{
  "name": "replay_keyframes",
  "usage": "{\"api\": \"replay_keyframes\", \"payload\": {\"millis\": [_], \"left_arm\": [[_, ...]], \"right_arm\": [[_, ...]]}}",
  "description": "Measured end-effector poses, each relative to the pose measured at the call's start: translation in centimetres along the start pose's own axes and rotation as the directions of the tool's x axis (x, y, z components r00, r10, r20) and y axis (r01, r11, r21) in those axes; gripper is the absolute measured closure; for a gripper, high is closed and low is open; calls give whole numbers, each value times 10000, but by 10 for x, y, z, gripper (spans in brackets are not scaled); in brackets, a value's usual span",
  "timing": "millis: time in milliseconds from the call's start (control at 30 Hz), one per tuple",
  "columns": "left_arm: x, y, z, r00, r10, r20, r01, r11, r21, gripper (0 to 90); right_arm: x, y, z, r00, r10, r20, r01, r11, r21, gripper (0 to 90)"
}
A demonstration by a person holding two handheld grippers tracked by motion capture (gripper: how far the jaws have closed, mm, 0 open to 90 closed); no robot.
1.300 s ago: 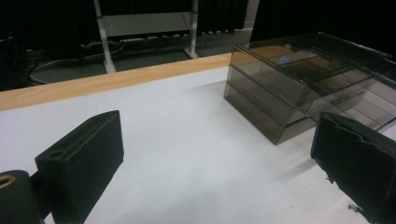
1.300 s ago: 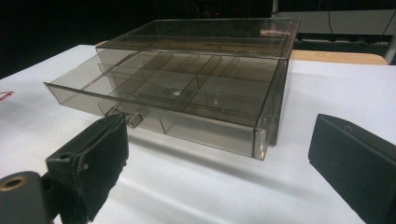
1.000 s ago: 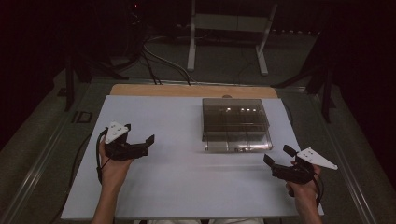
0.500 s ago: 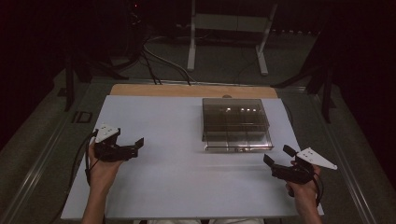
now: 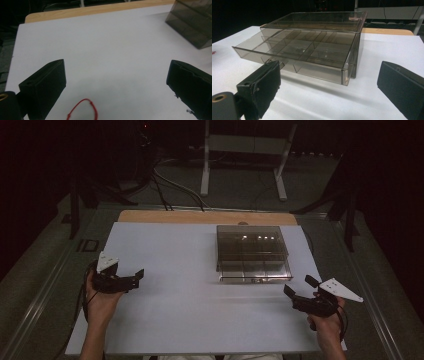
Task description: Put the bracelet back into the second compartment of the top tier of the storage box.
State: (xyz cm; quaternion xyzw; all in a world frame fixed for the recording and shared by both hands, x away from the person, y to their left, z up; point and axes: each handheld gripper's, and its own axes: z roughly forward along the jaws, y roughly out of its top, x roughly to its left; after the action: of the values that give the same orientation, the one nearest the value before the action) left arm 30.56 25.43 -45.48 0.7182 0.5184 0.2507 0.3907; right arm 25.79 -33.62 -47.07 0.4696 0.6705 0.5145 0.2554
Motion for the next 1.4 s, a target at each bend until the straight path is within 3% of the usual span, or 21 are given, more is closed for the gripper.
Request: {"api": "replay_keyframes", "payload": {"millis": [233,800,1400], "left_arm": [[10,-8,3,9990,-160,-425,171,9995,261,41],[19,-20,16,9969,-254,-739,319,9957,872,41],[23,-29,27,9953,-182,-955,363,9808,1918,44]], "right_arm": [[-2,0,-2,10000,40,60,-40,10000,-71,50],[-2,0,-3,10000,18,44,-17,10000,-86,50],[-2,1,-4,10000,60,43,-60,9999,-146,50]]}}
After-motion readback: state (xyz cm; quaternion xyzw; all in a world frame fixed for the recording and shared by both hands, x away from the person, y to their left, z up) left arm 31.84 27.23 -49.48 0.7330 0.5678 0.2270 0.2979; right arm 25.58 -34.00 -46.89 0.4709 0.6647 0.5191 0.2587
